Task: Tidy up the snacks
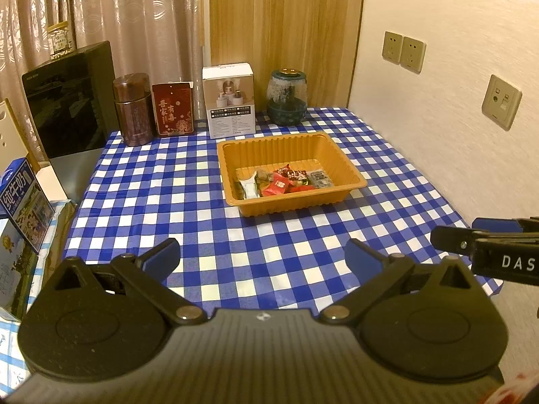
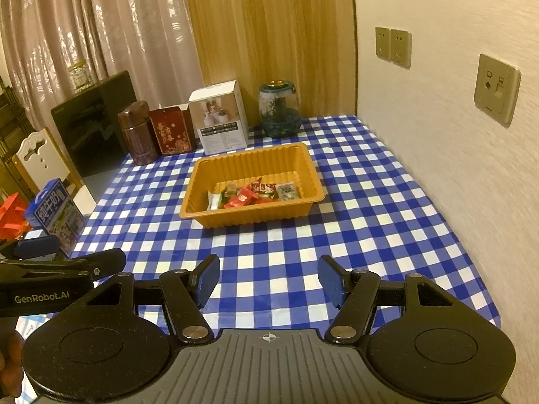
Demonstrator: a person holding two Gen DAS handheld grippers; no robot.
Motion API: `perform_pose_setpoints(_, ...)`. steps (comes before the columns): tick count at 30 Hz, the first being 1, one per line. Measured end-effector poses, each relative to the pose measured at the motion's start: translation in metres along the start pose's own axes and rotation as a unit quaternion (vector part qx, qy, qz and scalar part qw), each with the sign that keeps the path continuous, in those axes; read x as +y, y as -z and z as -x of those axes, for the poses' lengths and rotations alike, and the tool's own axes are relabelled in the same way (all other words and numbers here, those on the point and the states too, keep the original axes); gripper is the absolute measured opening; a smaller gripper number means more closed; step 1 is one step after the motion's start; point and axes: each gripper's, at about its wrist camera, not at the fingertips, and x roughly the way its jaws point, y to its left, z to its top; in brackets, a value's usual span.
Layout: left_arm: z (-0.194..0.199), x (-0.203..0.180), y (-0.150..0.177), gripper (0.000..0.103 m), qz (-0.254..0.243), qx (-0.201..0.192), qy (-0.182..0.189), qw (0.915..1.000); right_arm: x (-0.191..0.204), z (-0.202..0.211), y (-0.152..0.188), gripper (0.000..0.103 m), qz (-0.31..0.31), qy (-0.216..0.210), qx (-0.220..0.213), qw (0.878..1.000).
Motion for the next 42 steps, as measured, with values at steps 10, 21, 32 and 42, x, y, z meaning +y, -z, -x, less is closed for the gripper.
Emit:
perform_pose_setpoints(10, -0.0013, 0.0005, 0.0011, 0.103, -0.001, 0.001, 0.000, 1.0000, 0.0003, -0.0005, 0.0001, 0.064, 0.000, 0.000, 0.000, 1.000)
perform_pose_setpoints(21, -0.0023, 0.0007, 0.0028, 0.103, 0.000, 0.001, 0.001, 1.0000, 0.0015, -0.0009, 0.0008, 0.064, 0.000, -0.001, 0.000, 1.000)
perform_pose_setpoints(32, -0.0020, 0.0005, 0.0028, 0.103, -0.001, 0.001, 0.001, 1.0000, 0.0011, -0.0009, 0.0008, 0.064, -0.001, -0.001, 0.000, 1.000)
perform_pose_setpoints(42, -0.0020, 0.0000, 0.0035, 0.103, -0.001, 0.002, 0.001, 1.0000, 0.0018, -0.0009, 0.0010, 0.064, -0.001, -0.001, -0.001, 1.000)
